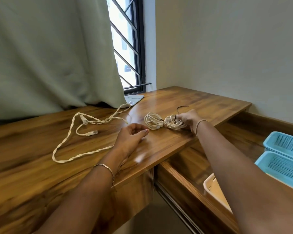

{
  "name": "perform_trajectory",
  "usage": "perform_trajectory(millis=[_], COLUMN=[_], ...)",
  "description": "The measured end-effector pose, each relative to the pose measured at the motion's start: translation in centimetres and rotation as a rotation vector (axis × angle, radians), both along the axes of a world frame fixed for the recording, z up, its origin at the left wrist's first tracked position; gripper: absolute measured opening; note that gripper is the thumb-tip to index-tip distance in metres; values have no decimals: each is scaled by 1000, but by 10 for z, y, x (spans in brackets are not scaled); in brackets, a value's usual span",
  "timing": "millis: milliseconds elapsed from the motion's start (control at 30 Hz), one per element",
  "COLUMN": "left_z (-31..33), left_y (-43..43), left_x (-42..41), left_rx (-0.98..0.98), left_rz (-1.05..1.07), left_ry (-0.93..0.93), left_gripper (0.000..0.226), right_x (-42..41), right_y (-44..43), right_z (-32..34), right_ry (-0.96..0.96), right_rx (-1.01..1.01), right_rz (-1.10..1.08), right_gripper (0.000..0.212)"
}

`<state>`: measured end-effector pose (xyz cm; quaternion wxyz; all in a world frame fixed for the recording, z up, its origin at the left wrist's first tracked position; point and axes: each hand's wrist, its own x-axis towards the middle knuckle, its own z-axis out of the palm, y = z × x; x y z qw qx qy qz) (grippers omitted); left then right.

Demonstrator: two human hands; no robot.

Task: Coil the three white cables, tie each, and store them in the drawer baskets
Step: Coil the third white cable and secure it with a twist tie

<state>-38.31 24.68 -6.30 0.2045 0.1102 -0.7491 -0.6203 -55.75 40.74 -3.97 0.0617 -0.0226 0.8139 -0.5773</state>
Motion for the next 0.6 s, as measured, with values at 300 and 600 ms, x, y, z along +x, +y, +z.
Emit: perform_trajectory(millis=[300,600], left_z=[1,0], left_y=[1,1], left_x=[1,1], left_rx=[-5,-11], left_rz=[3,-15], left_ry=[10,21], left_gripper=[12,11], right_x=[-2,-4], right_y=[-17,-11], right_z=[-12,-7], right_ry=[220,163], right_rx=[399,292], right_rz=[-39,-74], right_gripper=[22,45])
